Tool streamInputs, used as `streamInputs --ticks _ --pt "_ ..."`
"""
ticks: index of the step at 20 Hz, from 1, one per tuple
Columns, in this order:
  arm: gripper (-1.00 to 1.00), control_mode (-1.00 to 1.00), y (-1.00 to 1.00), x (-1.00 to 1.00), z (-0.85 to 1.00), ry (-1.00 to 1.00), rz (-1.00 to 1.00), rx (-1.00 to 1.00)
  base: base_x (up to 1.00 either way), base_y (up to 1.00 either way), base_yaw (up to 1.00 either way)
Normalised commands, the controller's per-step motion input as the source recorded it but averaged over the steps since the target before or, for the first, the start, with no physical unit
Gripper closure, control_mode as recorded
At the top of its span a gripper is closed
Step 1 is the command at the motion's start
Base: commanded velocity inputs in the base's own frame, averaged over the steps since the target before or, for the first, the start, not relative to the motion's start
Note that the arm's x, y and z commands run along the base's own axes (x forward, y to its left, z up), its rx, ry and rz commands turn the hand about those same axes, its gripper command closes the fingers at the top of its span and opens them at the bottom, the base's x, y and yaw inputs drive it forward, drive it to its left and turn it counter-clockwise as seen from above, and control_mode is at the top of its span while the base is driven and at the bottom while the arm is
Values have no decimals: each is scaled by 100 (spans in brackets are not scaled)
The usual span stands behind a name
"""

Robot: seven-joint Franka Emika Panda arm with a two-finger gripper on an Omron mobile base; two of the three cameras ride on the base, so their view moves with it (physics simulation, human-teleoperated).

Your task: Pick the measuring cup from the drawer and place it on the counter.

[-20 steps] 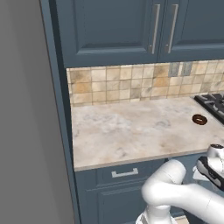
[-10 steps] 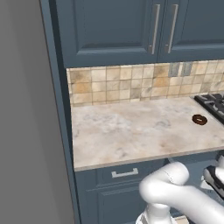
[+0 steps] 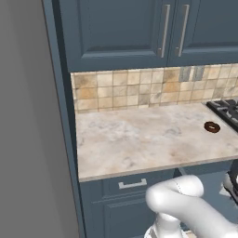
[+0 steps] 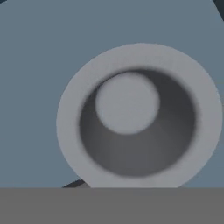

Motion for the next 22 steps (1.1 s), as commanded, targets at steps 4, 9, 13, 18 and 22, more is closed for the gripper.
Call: streamInputs --ticks 4,9,13,18,22 --pt "100 -100 -2 -12 100 -1 0 0 0 0 0" --pt "100 -100 16 -2 100 0 0 -1 0 0 0" --pt "100 -100 71 40 100 -10 2 -3 0 0 0" --pt "100 -100 91 91 100 -13 6 -1 0 0 0" --pt "100 -100 73 100 69 -3 8 0 0 0 0"
